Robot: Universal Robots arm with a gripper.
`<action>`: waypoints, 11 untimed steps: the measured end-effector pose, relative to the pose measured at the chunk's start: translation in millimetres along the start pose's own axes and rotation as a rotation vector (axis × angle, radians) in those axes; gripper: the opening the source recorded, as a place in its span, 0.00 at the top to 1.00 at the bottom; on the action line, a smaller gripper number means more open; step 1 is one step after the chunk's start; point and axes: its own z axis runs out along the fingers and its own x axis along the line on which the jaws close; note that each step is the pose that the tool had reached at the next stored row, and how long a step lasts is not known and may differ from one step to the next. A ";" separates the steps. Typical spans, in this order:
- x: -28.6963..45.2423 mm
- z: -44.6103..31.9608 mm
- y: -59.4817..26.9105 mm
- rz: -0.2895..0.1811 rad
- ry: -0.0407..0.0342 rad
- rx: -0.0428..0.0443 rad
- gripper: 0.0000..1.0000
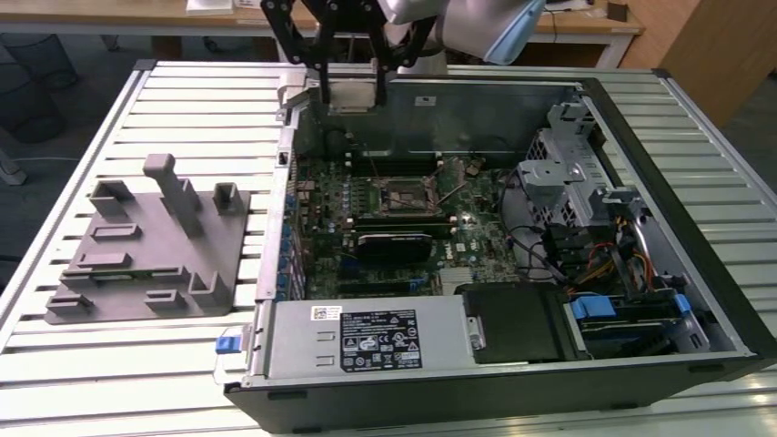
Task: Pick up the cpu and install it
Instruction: 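Pick up the cpu and move it towards the insertion slot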
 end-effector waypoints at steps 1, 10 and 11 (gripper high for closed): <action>-1.7 0.1 0.1 0.000 0.0000 0.0000 0.46; -26.3 2.0 3.0 0.000 0.0000 0.0000 0.46; -29.1 2.2 3.4 0.000 0.0000 0.0000 0.46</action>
